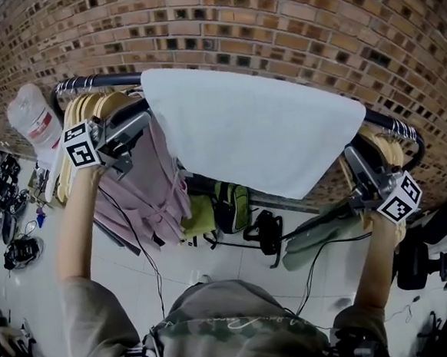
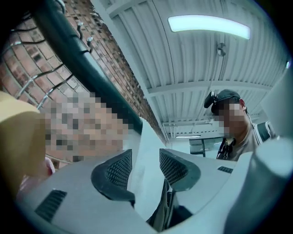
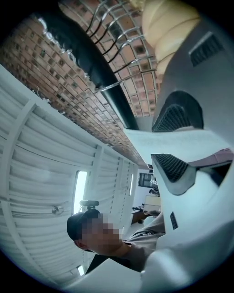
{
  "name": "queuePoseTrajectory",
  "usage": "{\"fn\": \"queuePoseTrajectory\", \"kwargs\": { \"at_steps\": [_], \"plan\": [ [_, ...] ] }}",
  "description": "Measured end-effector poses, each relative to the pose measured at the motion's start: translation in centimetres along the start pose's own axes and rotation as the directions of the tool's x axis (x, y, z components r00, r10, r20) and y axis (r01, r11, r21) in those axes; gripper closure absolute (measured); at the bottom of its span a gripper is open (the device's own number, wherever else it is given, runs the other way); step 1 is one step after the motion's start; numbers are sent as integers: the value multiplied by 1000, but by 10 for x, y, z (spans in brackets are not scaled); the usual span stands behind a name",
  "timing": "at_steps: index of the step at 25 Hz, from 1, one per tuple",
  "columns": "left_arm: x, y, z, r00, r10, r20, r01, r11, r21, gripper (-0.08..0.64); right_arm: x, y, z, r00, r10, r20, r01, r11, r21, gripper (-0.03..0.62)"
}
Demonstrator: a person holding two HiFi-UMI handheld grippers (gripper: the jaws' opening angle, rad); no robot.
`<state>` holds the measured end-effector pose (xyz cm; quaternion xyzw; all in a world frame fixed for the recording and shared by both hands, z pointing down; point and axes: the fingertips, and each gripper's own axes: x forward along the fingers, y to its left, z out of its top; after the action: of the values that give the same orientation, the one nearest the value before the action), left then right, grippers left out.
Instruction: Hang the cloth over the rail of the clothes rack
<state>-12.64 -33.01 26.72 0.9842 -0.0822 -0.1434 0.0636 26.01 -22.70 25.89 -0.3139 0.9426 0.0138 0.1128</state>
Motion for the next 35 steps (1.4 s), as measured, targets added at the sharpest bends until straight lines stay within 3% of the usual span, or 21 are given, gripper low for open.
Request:
{"fn": "queuePoseTrajectory", "kwargs": {
  "at_steps": [1, 3, 12, 19, 27, 30, 35],
  "plan": [
    [-2, -1, -1, 1000, -1, 0, 1, 1000, -1, 383, 0, 1, -1, 1000, 4, -3, -4, 1000, 3, 465],
    [-4, -5, -4, 1000, -10, -16, 10, 1000, 2, 344, 1, 5, -5, 1000, 19, -21, -19, 1000, 10, 403],
    [-11, -28, -11, 995, -41, -89, 48, 996, 78, 344, 0, 17, -32, 985, -17, -173, 1, 996, -91, 403],
    [-17, -49, -20, 988, -72, -140, 94, 983, 157, 344, -7, 26, -32, 987, -21, -158, 6, 996, -92, 403],
    [-2, -79, -36, 970, -175, -169, 197, 972, 127, 348, 8, 41, -29, 994, -3, -112, -3, 999, -54, 403],
    [-2, -79, -49, 960, -170, -224, 203, 970, 133, 517, 15, 50, -26, 996, 5, -93, -9, 999, -42, 403],
    [-11, -88, -62, 938, -229, -261, 258, 962, 83, 553, 25, 68, -30, 994, -1, -106, -5, 998, -65, 403]
  ]
}}
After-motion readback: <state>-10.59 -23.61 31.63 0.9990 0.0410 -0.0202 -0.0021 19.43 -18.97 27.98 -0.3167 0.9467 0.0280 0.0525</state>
